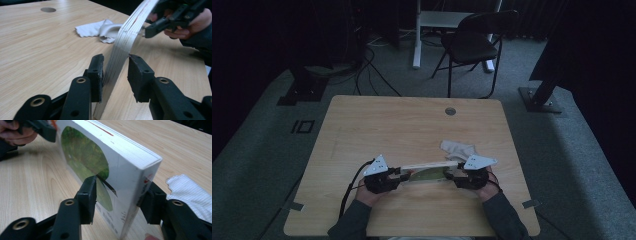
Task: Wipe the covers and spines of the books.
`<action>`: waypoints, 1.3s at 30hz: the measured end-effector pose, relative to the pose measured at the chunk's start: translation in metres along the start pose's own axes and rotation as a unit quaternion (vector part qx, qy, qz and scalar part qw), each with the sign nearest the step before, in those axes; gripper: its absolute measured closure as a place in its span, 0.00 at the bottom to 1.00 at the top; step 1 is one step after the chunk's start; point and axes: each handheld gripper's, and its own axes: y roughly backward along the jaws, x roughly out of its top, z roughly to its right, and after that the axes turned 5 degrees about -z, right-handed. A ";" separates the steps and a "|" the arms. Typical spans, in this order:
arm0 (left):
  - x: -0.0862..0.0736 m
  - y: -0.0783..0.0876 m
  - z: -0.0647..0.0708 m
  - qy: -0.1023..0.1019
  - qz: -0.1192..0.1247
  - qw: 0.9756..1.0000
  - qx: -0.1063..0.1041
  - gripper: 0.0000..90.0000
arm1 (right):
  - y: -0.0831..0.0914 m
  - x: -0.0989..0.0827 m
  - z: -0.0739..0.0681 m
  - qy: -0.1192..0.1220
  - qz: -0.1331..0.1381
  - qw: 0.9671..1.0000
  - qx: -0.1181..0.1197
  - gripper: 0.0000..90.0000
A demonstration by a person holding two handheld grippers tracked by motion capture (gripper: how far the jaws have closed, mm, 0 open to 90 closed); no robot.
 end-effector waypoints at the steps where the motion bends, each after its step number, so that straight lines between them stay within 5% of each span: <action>1: 0.000 -0.001 0.001 0.000 0.001 1.000 0.000 0.73 | 0.000 0.000 0.000 -0.002 0.000 1.000 0.000 0.56; 12: 0.001 -0.014 0.003 0.002 -0.016 0.999 -0.029 0.65 | -0.006 0.005 -0.005 0.000 0.001 1.000 0.012 0.53; 17: -0.003 -0.019 0.003 -0.004 -0.023 1.000 -0.011 0.71 | -0.012 0.009 -0.006 -0.002 0.001 1.000 0.016 0.51; 22: -0.005 -0.023 0.007 -0.035 -0.018 0.999 0.006 0.73 | -0.013 0.009 -0.004 -0.012 0.001 1.000 0.015 0.49; 29: -0.007 -0.026 0.008 -0.050 -0.010 0.999 0.009 0.77 | -0.011 -0.001 0.000 -0.029 -0.014 0.999 0.006 0.47; 32: -0.008 -0.028 0.008 -0.071 -0.008 0.997 0.013 0.81 | -0.009 -0.007 0.003 -0.041 -0.021 0.999 0.000 0.49; 39: -0.008 -0.030 0.008 -0.056 -0.005 0.998 0.015 0.82 | -0.015 -0.011 0.006 -0.048 -0.036 0.998 -0.004 0.50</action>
